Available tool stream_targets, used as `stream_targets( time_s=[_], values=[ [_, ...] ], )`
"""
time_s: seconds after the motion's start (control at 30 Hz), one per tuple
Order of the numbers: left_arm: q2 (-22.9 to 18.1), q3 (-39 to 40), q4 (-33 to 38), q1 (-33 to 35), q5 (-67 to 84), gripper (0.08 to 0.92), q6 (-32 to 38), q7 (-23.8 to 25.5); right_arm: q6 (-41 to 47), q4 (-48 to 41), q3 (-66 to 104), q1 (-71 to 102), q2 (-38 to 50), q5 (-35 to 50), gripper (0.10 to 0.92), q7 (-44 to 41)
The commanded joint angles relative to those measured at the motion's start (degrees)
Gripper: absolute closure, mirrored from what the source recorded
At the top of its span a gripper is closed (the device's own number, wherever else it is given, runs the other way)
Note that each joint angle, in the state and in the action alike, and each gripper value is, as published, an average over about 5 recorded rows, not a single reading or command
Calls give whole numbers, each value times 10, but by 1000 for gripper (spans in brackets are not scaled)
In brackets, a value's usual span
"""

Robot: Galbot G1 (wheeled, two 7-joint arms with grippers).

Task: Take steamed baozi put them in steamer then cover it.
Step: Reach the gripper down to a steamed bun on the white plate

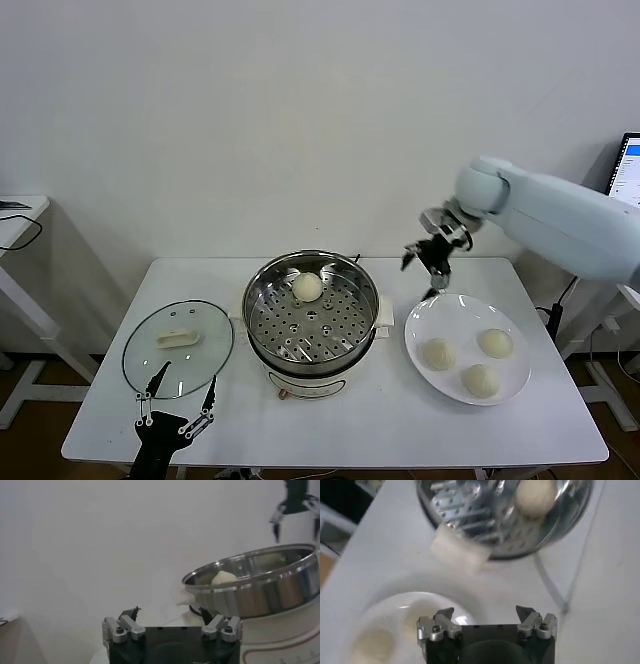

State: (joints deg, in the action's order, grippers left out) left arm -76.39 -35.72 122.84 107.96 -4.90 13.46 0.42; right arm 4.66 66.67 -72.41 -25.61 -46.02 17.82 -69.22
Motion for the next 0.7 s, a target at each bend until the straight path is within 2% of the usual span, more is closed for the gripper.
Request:
stream_targets(
  time_s=[0.03,0.7],
  values=[
    [-1,0,-2,2,-2,177,2,-1,63,12,-30,73,57,20,203,24],
    [-4,13,-10,5,-17,177,9,-4,42,-27,25,147,19,-24,203,96]
  ],
)
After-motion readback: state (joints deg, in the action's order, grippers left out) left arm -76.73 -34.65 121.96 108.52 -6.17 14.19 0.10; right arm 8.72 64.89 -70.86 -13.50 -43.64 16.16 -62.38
